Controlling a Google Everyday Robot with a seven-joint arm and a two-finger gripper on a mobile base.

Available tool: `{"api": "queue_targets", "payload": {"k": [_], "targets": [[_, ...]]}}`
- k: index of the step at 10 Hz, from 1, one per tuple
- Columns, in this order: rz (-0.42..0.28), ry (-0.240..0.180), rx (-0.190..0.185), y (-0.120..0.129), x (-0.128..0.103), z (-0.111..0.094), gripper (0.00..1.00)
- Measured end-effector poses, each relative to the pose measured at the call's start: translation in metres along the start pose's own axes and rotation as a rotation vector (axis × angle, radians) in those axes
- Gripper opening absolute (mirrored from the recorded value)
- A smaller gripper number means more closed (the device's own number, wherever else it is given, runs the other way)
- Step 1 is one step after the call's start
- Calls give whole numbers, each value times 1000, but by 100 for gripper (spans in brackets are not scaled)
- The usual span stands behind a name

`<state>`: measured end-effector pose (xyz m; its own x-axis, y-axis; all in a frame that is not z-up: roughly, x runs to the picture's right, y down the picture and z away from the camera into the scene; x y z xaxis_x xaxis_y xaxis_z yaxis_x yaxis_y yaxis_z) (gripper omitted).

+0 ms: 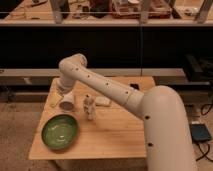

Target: Drag the ceramic bowl in a circle

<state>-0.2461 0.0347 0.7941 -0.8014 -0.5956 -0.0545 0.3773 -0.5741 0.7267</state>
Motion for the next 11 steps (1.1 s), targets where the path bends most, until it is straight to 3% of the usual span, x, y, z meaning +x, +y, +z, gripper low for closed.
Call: {"api": "queue_targets", "payload": {"k": [7, 9, 11], "targets": [[13, 1, 5, -5, 0, -5, 80], [82, 17, 28, -32, -4, -26, 80], [147, 27, 18, -59, -15, -43, 80]]}}
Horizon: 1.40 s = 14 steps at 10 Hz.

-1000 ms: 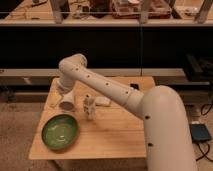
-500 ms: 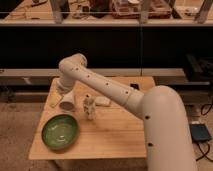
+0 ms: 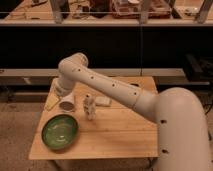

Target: Drag the ceramic bowl in a circle

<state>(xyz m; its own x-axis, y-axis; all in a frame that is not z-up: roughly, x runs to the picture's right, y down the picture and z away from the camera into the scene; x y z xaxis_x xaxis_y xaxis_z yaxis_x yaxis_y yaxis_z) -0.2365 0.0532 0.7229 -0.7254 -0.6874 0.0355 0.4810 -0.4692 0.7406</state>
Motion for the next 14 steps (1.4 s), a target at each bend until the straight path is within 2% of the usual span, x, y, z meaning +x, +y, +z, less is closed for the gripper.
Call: {"api": "queue_targets", "payload": {"k": [1, 4, 6, 8, 9, 12, 14], "targets": [[56, 1, -20, -12, -16, -6, 80], [191, -2, -40, -34, -64, 4, 80], [222, -5, -41, -43, -78, 8, 80], [228, -7, -41, -43, -80, 9, 80], [242, -21, -37, -41, -83, 14, 80], [342, -74, -38, -5, -121, 39, 80], [387, -73, -30, 11, -129, 43, 80]]}}
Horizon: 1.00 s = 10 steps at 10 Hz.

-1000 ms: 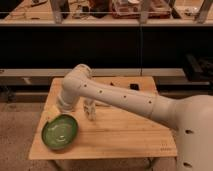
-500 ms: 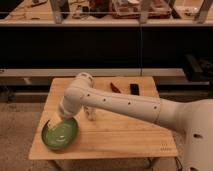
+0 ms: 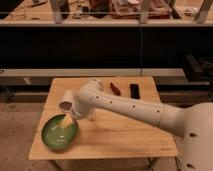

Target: Drag the ceramic bowl in a circle

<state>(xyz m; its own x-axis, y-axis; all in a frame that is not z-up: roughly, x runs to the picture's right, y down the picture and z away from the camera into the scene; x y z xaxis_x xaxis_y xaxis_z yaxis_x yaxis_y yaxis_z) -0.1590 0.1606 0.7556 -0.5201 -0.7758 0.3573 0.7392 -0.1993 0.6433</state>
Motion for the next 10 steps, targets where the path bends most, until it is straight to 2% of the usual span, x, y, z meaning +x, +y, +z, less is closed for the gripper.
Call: {"api": "queue_targets", "payload": {"k": [3, 8, 10], "targets": [[43, -18, 43, 8, -5, 18, 80], [68, 45, 60, 41, 1, 50, 80], [65, 39, 64, 47, 0, 65, 77]]}}
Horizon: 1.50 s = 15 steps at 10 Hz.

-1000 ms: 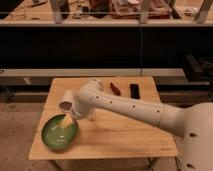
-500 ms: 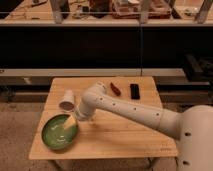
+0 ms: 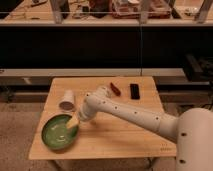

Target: Drag the ceramic bowl in a circle

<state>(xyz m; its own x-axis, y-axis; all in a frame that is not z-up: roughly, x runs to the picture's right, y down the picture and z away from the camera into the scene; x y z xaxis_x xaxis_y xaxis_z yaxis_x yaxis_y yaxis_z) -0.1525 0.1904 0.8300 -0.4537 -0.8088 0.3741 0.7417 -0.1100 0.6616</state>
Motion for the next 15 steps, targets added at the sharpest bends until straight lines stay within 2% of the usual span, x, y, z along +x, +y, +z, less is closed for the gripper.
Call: {"api": "queue_targets", "payload": {"k": [2, 3, 4, 8, 9, 10, 12, 15], "targets": [[-4, -7, 8, 0, 1, 10, 61], [-7, -7, 19, -3, 5, 15, 49], [-11, -9, 26, -6, 5, 18, 44], [-43, -35, 40, -21, 7, 25, 42], [-46, -39, 35, -21, 8, 25, 40], [-45, -40, 27, -20, 9, 24, 30], [-31, -39, 8, -13, 8, 19, 16], [-13, -41, -15, -6, 7, 16, 14]]}}
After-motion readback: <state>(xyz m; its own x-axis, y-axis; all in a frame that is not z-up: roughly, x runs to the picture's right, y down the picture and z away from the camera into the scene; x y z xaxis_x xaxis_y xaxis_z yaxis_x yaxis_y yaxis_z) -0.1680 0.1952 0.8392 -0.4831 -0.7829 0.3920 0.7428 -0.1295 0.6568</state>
